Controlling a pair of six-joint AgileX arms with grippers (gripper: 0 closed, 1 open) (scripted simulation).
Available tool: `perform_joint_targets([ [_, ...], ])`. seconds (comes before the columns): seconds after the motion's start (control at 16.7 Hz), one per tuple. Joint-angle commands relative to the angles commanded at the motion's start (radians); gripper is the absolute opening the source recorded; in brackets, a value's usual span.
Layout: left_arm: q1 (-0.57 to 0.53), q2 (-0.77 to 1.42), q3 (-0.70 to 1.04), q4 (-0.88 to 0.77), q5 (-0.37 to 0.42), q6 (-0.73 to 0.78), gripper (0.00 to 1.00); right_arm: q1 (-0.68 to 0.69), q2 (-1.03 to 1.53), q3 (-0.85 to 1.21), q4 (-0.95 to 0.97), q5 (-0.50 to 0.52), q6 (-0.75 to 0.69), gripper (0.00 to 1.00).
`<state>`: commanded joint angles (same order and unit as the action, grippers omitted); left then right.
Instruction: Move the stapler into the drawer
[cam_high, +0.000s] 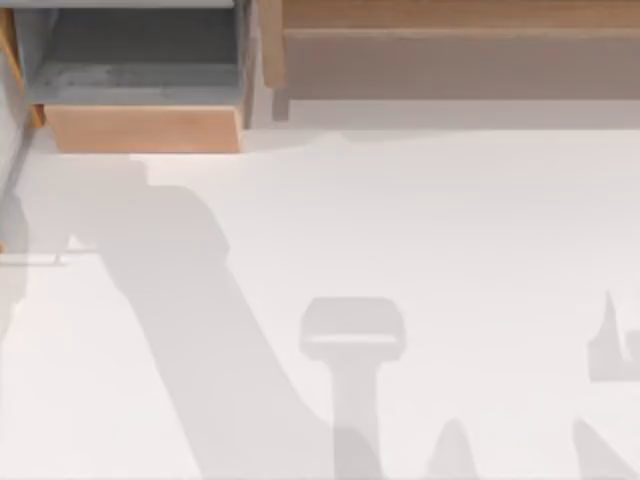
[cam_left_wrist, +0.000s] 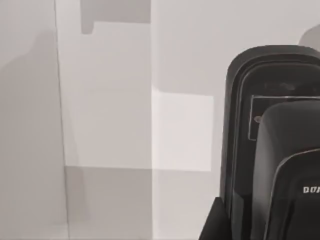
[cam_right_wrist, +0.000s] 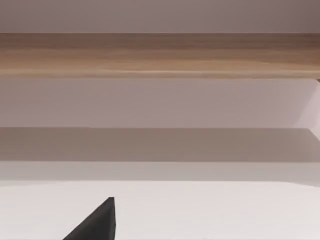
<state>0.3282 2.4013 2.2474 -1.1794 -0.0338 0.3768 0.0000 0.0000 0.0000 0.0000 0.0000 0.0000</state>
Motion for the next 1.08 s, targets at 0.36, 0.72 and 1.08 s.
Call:
perform_joint_targets([
  [0.36, 0.040, -0.207, 0.099, 0.114, -0.065, 0.034, 0.00, 0.000, 0.000, 0.000, 0.000, 0.000, 0.000, 1.00],
  [0.72, 0.021, -0.101, 0.019, 0.060, -0.014, 0.012, 0.00, 0.000, 0.000, 0.000, 0.000, 0.000, 0.000, 1.00],
  [1.08, -0.003, 0.070, -0.067, -0.010, 0.020, -0.014, 0.00, 0.000, 0.000, 0.000, 0.000, 0.000, 0.000, 1.00],
])
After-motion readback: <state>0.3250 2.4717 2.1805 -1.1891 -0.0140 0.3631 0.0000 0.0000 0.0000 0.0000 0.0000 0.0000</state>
